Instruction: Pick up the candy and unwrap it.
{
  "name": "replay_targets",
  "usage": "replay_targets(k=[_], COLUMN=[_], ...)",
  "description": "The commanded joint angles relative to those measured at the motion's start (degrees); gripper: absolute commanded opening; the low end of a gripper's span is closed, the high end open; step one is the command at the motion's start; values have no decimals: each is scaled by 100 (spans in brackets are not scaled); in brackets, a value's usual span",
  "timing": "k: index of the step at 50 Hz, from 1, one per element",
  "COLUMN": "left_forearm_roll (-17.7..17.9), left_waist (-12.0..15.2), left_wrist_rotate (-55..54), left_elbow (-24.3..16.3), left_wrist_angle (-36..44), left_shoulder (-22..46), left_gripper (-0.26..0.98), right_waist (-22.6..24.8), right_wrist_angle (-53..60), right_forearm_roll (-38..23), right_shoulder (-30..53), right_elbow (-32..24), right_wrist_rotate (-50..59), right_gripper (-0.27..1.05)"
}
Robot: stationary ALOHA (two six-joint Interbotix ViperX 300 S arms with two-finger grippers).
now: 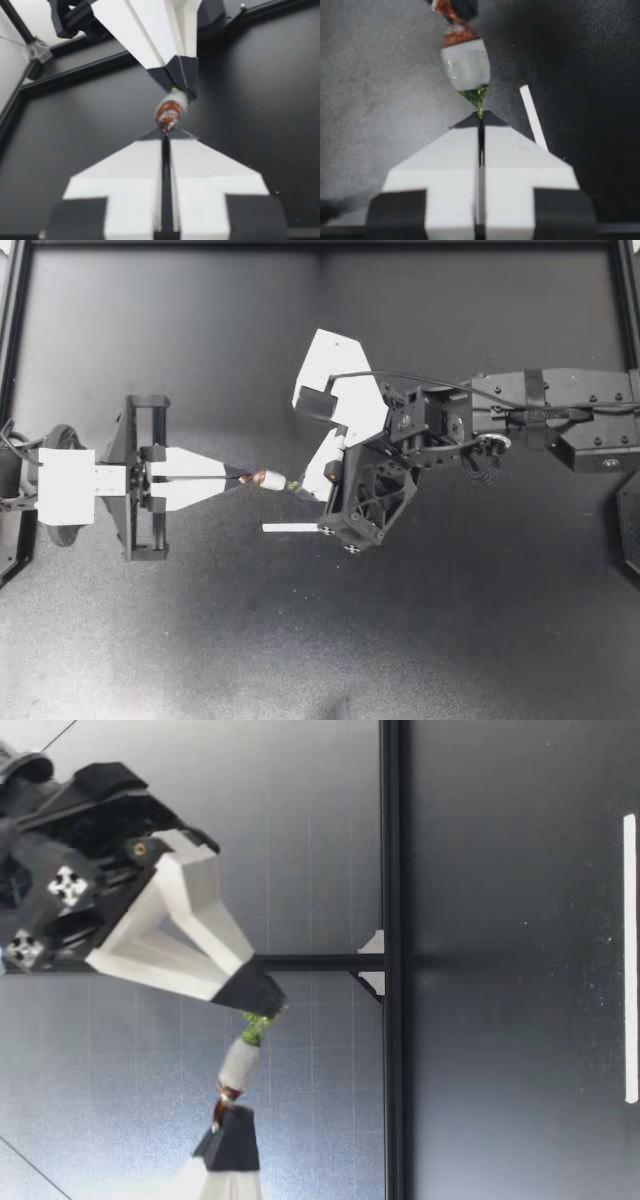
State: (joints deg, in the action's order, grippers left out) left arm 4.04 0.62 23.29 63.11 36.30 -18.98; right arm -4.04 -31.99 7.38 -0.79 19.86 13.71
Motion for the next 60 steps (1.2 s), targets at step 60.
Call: replay_targets(k=[60], left_forearm_roll=[9], left_waist=[-167], left_wrist_rotate=[-826], left_elbow=[-264], left_wrist_angle=[26], left_shoulder=[141], left_gripper=[-18], right_waist=[97], right_wrist_angle=[1310], right_forearm_roll=[-105], right_shoulder=[-835], right_elbow=[879], right_wrist_rotate=[-220], right_gripper=[-18])
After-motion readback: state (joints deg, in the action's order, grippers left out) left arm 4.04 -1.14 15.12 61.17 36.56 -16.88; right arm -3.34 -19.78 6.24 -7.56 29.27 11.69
